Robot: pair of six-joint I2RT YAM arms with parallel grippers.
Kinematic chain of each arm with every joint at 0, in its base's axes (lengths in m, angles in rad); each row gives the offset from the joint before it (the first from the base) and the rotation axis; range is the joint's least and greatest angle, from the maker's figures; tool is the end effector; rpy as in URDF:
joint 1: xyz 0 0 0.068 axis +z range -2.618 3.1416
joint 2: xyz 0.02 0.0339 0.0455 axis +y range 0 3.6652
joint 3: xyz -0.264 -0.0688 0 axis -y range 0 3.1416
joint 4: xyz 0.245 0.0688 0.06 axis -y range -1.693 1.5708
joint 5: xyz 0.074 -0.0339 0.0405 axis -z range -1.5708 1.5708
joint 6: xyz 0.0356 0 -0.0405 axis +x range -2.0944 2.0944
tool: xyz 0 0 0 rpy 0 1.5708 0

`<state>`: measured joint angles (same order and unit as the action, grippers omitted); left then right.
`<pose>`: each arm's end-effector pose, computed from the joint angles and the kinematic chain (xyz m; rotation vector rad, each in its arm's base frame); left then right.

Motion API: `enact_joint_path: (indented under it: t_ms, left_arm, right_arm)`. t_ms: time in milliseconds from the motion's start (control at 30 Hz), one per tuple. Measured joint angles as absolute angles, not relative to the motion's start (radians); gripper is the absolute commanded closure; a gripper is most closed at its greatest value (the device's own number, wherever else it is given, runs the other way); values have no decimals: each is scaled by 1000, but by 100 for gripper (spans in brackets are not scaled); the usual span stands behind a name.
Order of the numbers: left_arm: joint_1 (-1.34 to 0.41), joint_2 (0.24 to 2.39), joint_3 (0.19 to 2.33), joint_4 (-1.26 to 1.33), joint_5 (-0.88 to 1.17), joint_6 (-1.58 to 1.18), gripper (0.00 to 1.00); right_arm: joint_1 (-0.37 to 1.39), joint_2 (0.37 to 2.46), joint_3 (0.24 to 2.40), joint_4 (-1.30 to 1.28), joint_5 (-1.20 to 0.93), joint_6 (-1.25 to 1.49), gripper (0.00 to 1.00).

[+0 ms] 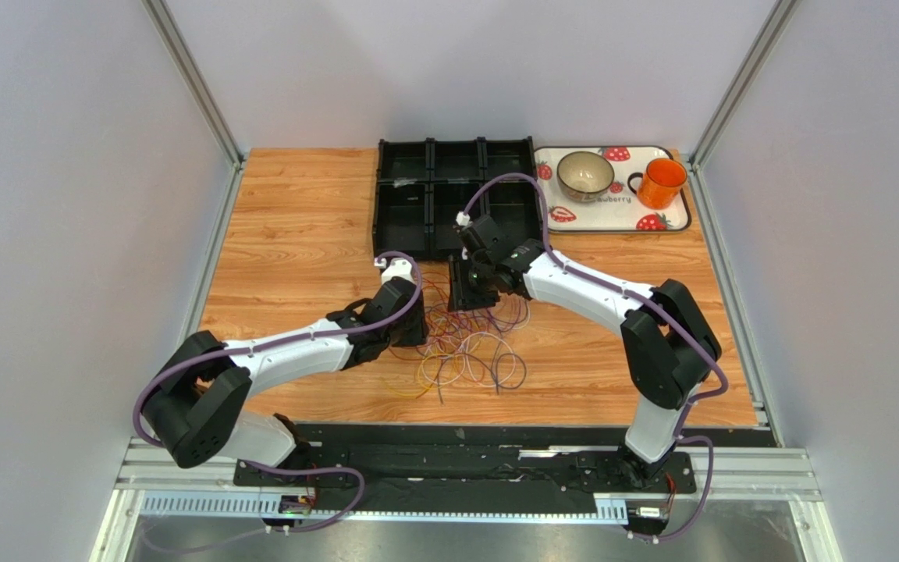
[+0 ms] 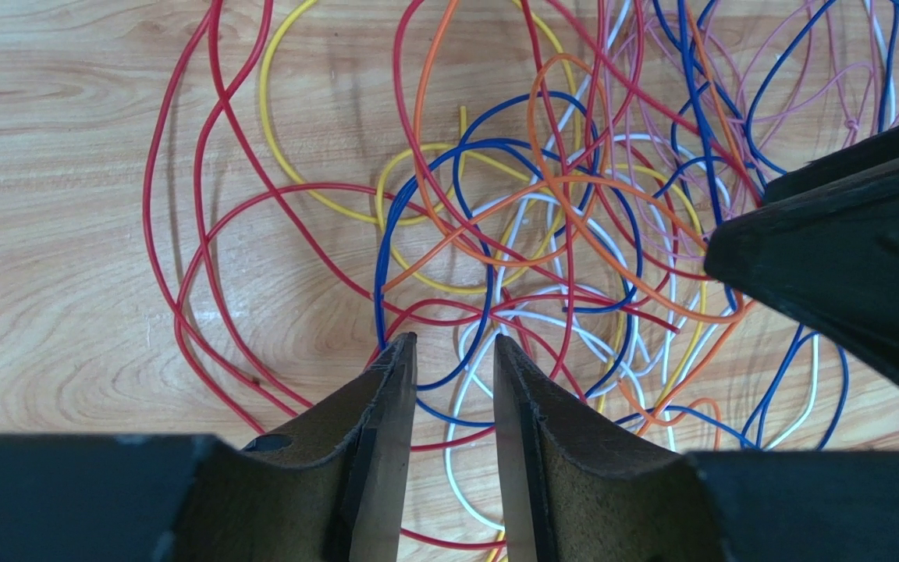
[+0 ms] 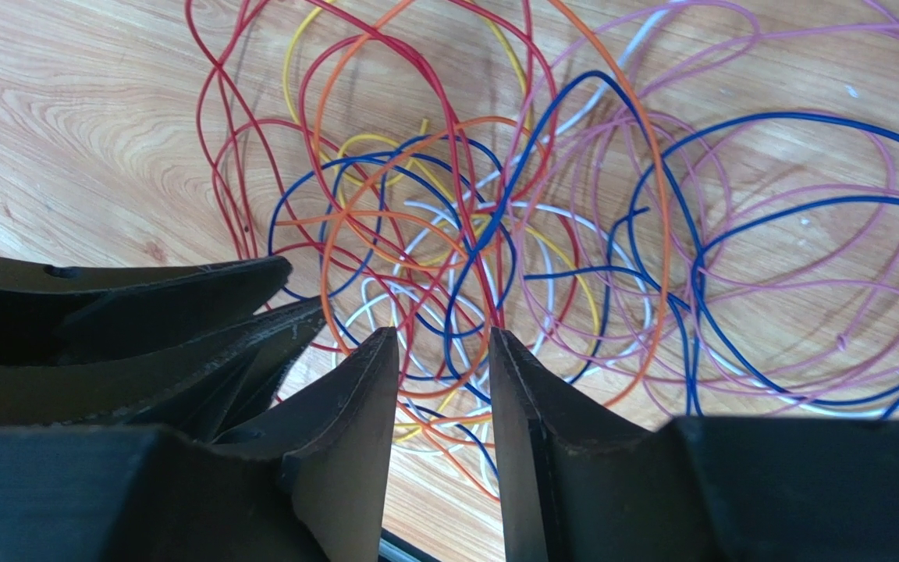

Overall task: Untangle the cables
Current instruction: Untie the cable.

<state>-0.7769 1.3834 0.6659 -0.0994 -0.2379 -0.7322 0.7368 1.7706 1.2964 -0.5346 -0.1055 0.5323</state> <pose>0.1978 -0.1827 0.1778 -0.0599 2.4028 -0.4420 0.2760 0.2555 0.2212 -0.3156 2.6739 0.5751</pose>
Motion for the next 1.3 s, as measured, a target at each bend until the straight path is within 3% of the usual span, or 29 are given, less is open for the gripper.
enact_joint_path:
  t_ms: [833, 1000, 1133, 1300]
  left_arm:
    - [-777, 1407, 666, -77, -237, -731, 63]
    - [-777, 1407, 666, -77, -234, -731, 64]
    - [-777, 1407, 666, -77, -234, -731, 64]
    - [-777, 1407, 666, -77, -234, -731, 65]
  right_arm:
    - [749, 1861, 1383, -573, -61, 531, 69]
    - [749, 1884, 1411, -582, -53, 527, 80]
    - [749, 1884, 1411, -588, -46, 526, 100]
    - [749, 1884, 1411, -592, -43, 526, 100]
